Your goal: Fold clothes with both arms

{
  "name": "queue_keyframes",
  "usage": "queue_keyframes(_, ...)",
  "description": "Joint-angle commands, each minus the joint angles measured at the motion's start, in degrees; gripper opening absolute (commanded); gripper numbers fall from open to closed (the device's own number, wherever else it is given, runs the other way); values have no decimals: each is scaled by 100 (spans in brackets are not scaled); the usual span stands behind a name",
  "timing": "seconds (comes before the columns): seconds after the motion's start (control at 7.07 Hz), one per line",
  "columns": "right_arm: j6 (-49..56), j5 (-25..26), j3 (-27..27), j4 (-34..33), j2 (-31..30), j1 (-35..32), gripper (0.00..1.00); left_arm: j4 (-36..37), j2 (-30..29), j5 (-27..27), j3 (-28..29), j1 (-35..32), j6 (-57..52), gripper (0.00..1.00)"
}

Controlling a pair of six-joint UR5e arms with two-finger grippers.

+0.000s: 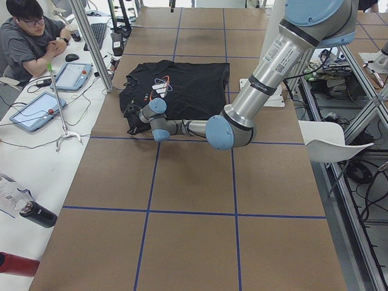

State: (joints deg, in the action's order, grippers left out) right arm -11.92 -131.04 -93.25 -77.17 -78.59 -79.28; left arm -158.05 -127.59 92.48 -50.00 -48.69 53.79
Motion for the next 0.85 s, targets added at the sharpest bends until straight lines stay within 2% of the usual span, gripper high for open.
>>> queue_keyframes(0.0, -3, 0, 0, 0, 10, 0, 100, -163, 50, 7, -1, 44, 0, 59)
queue_keyframes(0.14, -3, 0, 9, 0, 10, 0, 100, -182, 59, -2, -1, 79, 0, 59)
queue_keyframes(0.28, -12, 0, 0, 0, 10, 0, 100, -191, 59, -2, -1, 79, 9, 52)
queue_keyframes(0.42, -12, 0, 0, 0, 2, 0, 100, -191, 67, -2, -1, 79, 9, 41)
queue_keyframes(0.57, -12, 0, 0, 0, 2, 0, 100, -199, 68, -2, -1, 79, 35, 16)
queue_keyframes(0.71, -21, 0, 0, 0, 2, 0, 100, -199, 68, 7, -36, 71, 44, 0)
